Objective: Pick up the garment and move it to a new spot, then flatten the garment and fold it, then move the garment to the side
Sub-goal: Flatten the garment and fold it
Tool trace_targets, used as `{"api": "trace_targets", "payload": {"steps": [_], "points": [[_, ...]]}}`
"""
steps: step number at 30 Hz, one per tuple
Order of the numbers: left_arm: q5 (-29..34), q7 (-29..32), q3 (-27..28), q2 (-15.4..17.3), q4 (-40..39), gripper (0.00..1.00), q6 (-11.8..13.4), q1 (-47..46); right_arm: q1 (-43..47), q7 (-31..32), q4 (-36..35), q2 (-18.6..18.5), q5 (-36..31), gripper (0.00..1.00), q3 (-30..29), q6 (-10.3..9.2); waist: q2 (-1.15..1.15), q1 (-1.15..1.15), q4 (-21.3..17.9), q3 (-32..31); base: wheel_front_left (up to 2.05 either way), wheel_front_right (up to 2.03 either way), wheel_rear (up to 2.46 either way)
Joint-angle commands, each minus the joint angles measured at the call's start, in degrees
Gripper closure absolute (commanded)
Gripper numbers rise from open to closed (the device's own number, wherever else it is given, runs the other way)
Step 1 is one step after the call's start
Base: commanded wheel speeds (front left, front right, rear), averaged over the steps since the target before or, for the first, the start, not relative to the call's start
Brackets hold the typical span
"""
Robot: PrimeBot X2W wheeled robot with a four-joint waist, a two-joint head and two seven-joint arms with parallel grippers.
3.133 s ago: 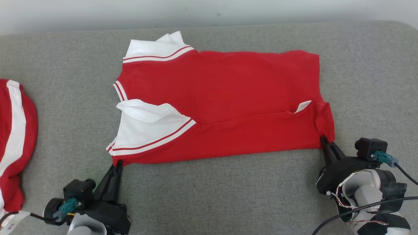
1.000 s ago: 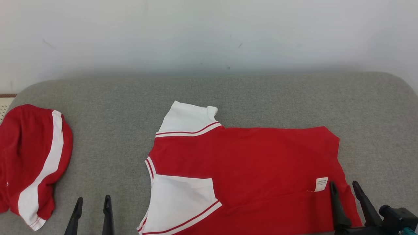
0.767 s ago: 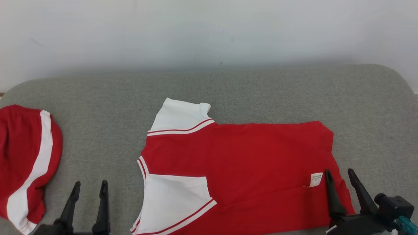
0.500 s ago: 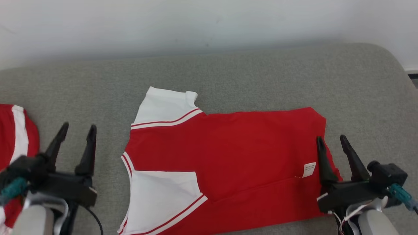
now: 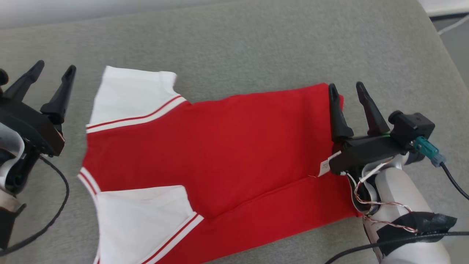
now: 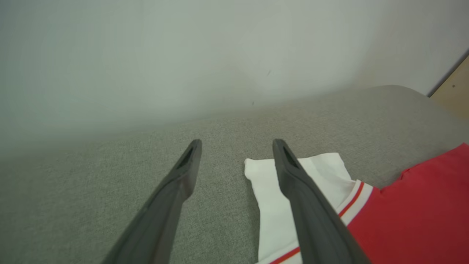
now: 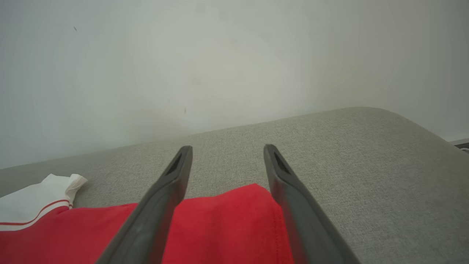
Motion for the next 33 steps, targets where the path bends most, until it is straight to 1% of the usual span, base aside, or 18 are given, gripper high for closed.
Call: {"api": "trace_targets", "payload": {"steps": [1, 2, 4, 10, 17, 23, 27, 28, 29, 30, 31, 32, 33], "points": [[-0.2, 0.4, -0.9, 0.6, 0.6, 0.0, 0.1, -0.8, -0.8, -0.3, 0.4, 0.3, 0.3, 0.0, 0.2, -0.01, -0.01, -0.02, -4.2, 4.2, 0.0, 0.0, 0.0], [-2.0, 1.7, -2.7, 1.8, 2.8, 0.0, 0.1, -2.6, -2.0, -0.4, 1.0, 0.6, 0.5, 0.0, 0.7, -0.01, -0.01, -0.02, -4.9, 4.9, 0.0, 0.0, 0.0], [-3.0, 2.4, -4.4, 3.0, 4.6, 0.0, 0.1, -4.3, -3.2, -0.5, 1.2, 1.2, 0.7, 0.0, 1.2, -0.01, -0.01, -0.02, -5.7, 5.7, 0.0, 0.0, 0.0], [-5.3, 3.1, -7.8, 4.8, 10.4, 0.0, 0.1, -8.5, -3.4, -0.4, -0.5, 2.5, 0.8, 0.0, 1.0, -0.01, -0.01, -0.02, -7.9, 7.3, 0.0, 0.0, 0.0], [-6.6, 3.4, -12.0, 6.2, 14.1, 0.0, 0.1, -11.1, -2.6, -0.4, -1.4, 3.3, 0.4, 0.0, 0.6, -0.01, -0.01, -0.02, -9.5, 7.7, 0.0, 0.0, 0.0], [-7.5, 3.8, -14.9, 6.6, 16.9, 0.0, 0.1, -12.5, -2.9, -0.4, -1.5, 3.5, 0.2, 0.0, 0.8, -0.01, -0.01, -0.02, -10.1, 7.6, 0.0, 0.0, 0.0], [-11.3, 5.4, -16.3, 5.1, 17.3, 0.0, 0.1, -12.7, -2.9, -0.4, -1.5, 3.5, -0.2, 0.0, 0.7, -0.01, -0.01, -0.02, -10.1, 7.5, 0.0, 0.0, 0.0], [-12.1, 6.2, -17.1, 5.0, 17.1, 0.11, 0.1, -12.7, -2.9, -0.4, -1.5, 3.5, -0.2, 0.0, 0.7, -0.01, -0.01, -0.02, -10.1, 7.6, 0.0, 0.0, 0.0], [-12.7, 6.7, -17.9, 5.2, 16.9, 0.16, 0.0, -12.8, -2.9, -0.4, -1.4, 3.5, -0.2, 0.0, 0.7, -0.01, -0.01, -0.02, -10.0, 7.6, 0.0, 0.0, 0.0], [-13.4, 6.9, -18.3, 5.4, 16.8, 0.55, 0.0, -12.9, -3.0, -0.4, -1.3, 3.5, -0.2, 0.0, 0.8, -0.01, -0.01, -0.02, -10.0, 7.7, 0.0, 0.0, 0.0], [-13.0, 6.3, -18.8, 5.7, 16.8, 0.86, 0.0, -13.4, -3.2, -0.4, -1.1, 3.5, -0.2, 0.0, 0.8, -0.01, -0.01, -0.02, -10.0, 7.7, 0.0, 0.0, 0.0], [-13.0, 6.3, -18.8, 5.7, 16.8, 0.86, 0.0, -13.4, -3.2, -0.4, -1.1, 3.5, -0.2, 0.0, 0.8, -0.01, -0.01, -0.02, -10.0, 7.7, 0.0, 0.0, 0.0], [-12.6, 5.4, -18.9, 6.1, 16.9, 1.0, 0.0, -13.9, -3.4, -0.4, -0.9, 3.5, -0.2, 0.0, 0.9, -0.01, -0.01, -0.02, -10.0, 7.7, 0.0, 0.0, 0.0]]}}
